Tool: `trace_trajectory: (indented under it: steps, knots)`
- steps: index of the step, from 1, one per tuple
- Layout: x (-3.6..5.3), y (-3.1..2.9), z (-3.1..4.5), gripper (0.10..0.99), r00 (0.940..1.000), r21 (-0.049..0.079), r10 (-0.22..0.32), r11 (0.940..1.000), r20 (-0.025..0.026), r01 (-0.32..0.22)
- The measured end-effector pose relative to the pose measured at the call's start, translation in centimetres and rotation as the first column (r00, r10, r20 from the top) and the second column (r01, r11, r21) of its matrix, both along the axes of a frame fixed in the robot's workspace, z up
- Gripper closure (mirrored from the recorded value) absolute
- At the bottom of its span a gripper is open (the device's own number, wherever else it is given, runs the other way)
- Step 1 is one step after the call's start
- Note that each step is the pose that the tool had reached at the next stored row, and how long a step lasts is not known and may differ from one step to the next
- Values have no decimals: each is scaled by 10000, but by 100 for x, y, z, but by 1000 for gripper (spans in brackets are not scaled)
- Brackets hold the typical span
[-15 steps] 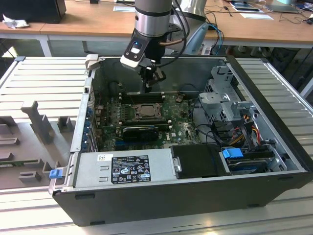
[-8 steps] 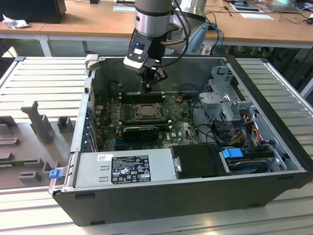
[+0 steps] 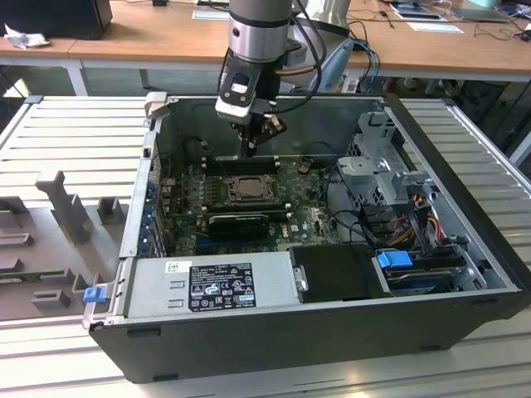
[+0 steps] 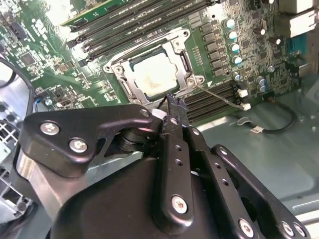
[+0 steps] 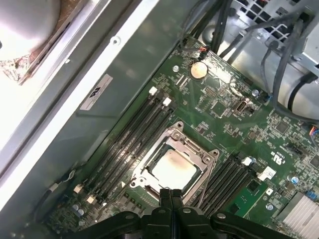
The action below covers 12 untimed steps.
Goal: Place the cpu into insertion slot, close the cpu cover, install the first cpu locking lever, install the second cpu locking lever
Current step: 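Install the first cpu locking lever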
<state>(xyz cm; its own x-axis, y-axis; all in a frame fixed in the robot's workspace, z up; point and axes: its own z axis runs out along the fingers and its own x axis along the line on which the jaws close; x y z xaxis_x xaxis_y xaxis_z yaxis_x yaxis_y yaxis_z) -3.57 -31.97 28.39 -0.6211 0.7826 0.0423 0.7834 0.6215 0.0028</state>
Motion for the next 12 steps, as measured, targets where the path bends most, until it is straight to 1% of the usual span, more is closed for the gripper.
trace_trajectory:
  steps: [3,6,9,12]
  knots:
    - [0,0,0,980,9992,1,401,9992,0,-401]
    - [0,0,-1,980,9946,0,1037,9946,0,-1037]
    - [0,0,-1,980,9915,1,1301,9915,0,-1301]
    - [0,0,-1,980,9804,0,1970,9804,-1,-1970]
